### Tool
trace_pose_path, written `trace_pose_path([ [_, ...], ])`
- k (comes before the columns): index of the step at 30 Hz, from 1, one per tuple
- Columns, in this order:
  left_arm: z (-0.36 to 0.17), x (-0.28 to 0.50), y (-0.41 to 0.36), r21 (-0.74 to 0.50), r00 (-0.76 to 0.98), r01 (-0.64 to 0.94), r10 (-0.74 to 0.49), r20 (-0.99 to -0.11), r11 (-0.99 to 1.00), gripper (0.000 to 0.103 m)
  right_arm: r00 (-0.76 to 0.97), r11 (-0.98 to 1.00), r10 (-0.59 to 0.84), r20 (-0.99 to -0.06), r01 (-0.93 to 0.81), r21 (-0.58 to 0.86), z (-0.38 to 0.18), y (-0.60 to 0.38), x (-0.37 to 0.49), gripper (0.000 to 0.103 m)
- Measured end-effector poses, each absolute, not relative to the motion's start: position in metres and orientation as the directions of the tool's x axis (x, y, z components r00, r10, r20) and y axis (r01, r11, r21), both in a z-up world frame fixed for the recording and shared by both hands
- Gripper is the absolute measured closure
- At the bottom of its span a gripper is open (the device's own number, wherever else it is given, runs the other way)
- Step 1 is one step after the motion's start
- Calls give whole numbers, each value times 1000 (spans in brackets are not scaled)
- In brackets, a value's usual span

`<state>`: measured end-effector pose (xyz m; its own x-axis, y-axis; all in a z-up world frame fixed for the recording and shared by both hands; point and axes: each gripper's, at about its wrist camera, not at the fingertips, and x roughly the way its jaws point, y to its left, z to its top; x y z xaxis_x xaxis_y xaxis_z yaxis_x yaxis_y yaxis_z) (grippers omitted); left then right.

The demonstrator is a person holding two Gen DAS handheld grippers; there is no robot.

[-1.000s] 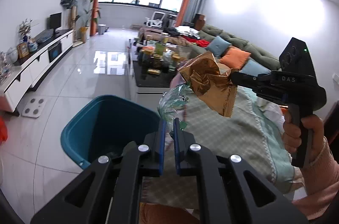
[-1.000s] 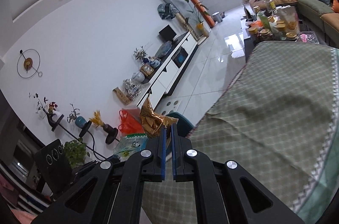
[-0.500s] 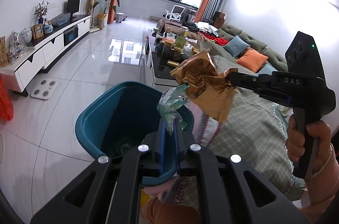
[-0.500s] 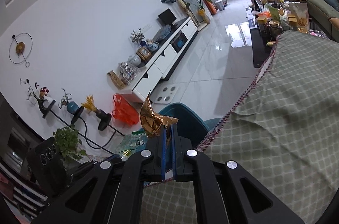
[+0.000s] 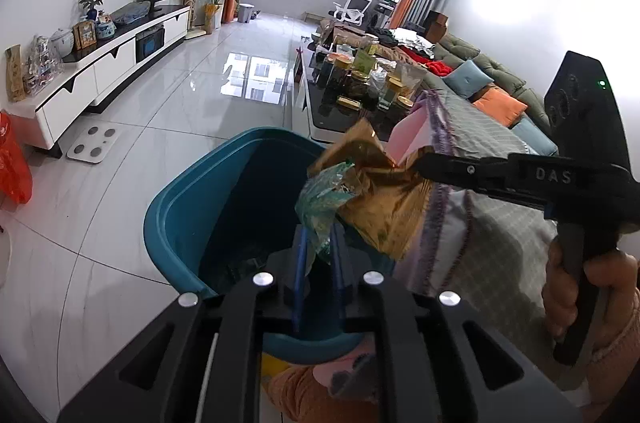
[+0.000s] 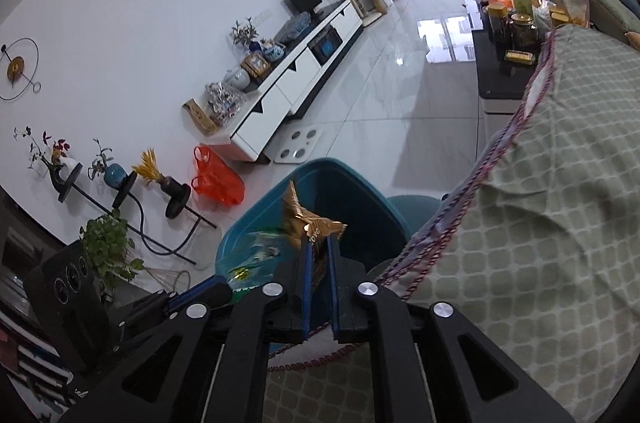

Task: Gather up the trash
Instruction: 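Open both tools to drop the wrappers into the teal bin, then move both open tools back over the table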

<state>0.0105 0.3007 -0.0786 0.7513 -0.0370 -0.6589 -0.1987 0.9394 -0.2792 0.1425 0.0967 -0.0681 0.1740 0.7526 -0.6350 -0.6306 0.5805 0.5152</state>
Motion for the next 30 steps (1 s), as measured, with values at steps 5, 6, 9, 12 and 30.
trace_pose_path([
  [5, -90, 19, 307, -280, 733, -239, -17, -680, 930, 77, 160, 576, 751, -641, -635, 516, -72, 97, 141, 81],
  [6, -91, 20, 308, -281, 731, -244, -14, -682, 928, 77, 157, 574, 752, -641, -633, 519, -72, 96, 141, 81],
  [9, -91, 21, 307, -281, 732, -249, -11, -682, 927, 76, 159, 566, 759, -631, -640, 520, -68, 89, 138, 81],
  [12, -86, 16, 299, -259, 747, -221, -8, -665, 940, 73, 176, 559, 766, -618, -658, 505, -60, 76, 132, 76],
  [30, -36, 4, 164, -197, 809, 195, -271, -522, 961, 59, 480, 675, 722, -499, -647, 354, -5, -86, 71, 63],
])
